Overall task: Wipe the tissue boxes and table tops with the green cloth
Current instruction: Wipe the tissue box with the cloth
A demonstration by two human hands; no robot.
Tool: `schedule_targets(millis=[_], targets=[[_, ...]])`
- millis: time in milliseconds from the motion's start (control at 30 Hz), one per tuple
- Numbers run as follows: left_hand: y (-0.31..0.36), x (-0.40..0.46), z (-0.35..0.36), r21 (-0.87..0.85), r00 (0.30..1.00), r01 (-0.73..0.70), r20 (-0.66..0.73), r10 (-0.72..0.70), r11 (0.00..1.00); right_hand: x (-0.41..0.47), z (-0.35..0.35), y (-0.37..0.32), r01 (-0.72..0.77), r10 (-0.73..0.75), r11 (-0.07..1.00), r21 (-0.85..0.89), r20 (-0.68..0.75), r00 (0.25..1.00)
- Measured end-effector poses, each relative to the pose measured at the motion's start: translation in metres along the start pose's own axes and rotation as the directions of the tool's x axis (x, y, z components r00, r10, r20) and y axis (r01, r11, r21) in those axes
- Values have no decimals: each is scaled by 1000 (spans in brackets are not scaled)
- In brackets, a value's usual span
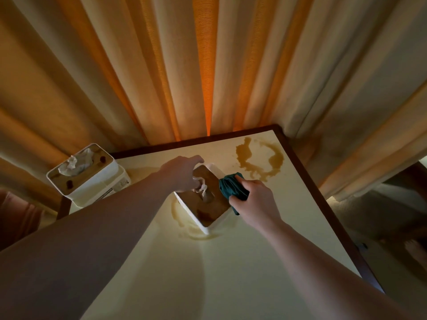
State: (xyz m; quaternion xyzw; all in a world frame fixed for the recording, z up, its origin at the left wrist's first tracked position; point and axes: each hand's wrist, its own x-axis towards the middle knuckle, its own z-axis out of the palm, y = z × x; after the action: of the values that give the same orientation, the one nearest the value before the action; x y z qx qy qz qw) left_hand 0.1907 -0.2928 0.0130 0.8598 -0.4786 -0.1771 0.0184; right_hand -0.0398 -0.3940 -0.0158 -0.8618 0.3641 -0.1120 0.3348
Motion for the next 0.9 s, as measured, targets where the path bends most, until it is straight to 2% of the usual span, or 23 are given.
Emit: schedule_targets(millis=[167, 267, 367, 467, 633, 900], targets=[[-3, -21, 12, -100, 989, 145, -14, -147, 984, 3, -2, -8, -30, 30, 999, -31, -5, 1000], [-2, -30, 20, -77, 973, 228, -9, -229, 971, 1, 0, -12, -49, 48, 998, -47, -18, 999], [0, -32, 22, 1, 981, 175, -89, -174, 985, -2, 4, -15, -45, 44, 995, -86, -19, 999], [2, -32, 22, -94, 985, 88, -141, -101, 992, -1, 12, -23, -29, 30, 986, -163, 5, 1000], [2, -33, 20, -138, 981, 86, -162, -108, 987, 20, 25, -37, 13, -10, 958, -288, 10, 1000], [4, -30, 18, -149, 976, 114, -167, -138, 982, -1, 23, -33, -9, 58, 914, -405, 109, 992]])
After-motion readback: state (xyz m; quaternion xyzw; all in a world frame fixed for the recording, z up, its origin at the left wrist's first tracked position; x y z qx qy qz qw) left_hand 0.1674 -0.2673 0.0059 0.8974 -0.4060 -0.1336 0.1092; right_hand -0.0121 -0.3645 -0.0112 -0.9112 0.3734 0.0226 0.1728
